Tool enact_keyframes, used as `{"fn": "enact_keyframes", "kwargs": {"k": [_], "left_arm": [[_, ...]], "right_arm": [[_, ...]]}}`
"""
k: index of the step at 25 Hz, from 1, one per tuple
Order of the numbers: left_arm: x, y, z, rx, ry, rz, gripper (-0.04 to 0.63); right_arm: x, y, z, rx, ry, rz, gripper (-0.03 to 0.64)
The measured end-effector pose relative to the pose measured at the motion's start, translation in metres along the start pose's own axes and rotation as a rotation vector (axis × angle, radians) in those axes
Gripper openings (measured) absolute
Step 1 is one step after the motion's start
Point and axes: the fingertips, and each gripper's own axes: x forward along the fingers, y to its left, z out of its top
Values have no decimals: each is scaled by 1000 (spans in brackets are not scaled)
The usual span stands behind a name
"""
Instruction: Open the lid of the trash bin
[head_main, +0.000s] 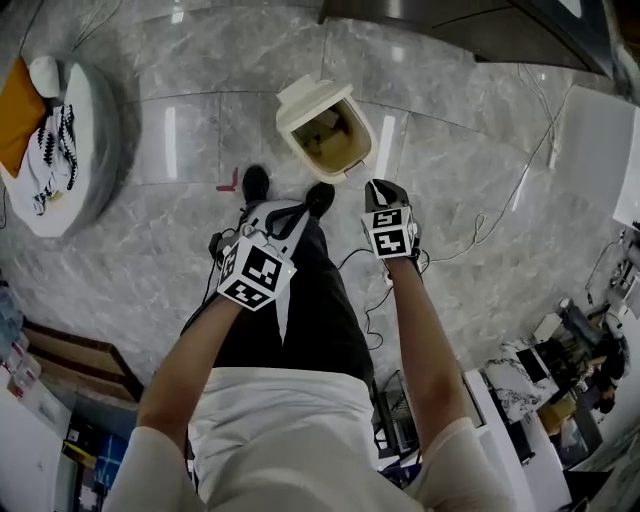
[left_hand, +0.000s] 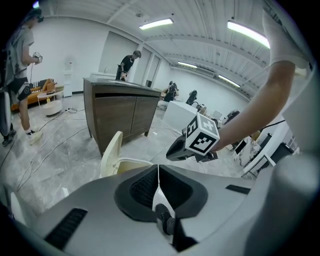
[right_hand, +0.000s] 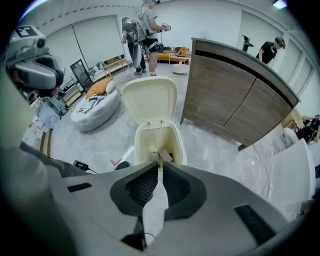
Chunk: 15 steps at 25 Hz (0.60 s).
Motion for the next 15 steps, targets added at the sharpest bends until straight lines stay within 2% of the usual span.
{"fn": "enact_keyframes", "kwargs": {"k": [15], "left_arm": [[-74,-11,88,89,-51,-4,20]], "right_arm": [[-149,-3,57,106,-201,-58,37]]}}
